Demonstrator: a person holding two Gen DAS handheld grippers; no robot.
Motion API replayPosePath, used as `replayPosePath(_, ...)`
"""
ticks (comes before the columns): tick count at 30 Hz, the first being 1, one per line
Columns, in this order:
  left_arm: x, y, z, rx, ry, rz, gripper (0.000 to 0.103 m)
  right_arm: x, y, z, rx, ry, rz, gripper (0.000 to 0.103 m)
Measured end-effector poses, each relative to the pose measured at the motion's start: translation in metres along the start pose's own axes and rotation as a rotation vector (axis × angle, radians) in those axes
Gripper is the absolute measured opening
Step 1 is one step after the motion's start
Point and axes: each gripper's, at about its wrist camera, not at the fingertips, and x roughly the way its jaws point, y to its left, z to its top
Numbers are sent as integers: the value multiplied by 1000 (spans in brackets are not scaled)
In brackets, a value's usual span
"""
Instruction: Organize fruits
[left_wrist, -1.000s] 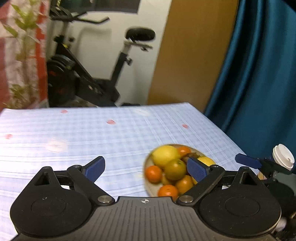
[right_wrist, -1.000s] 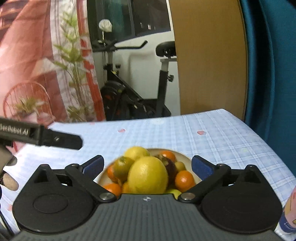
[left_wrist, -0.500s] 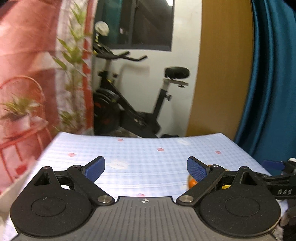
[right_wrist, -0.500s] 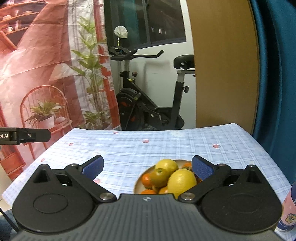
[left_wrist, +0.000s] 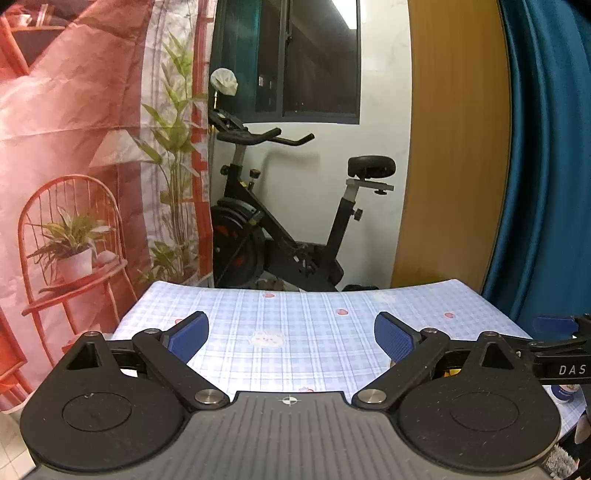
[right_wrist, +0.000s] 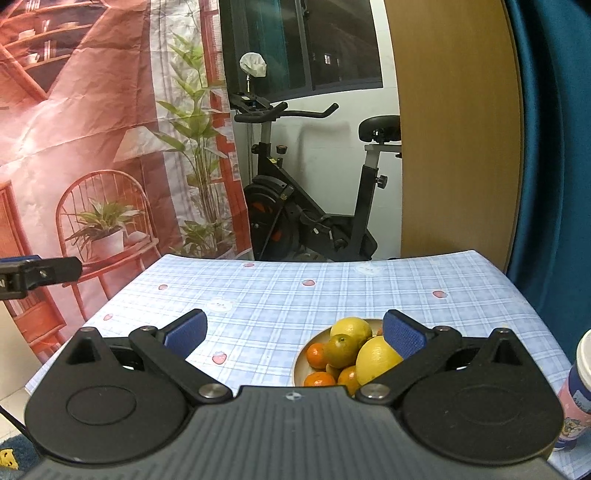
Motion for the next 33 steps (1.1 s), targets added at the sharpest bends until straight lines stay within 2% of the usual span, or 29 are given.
replayPosePath(33, -9, -13, -2, 5, -26, 44, 99, -8, -3, 1, 28, 10, 0, 103)
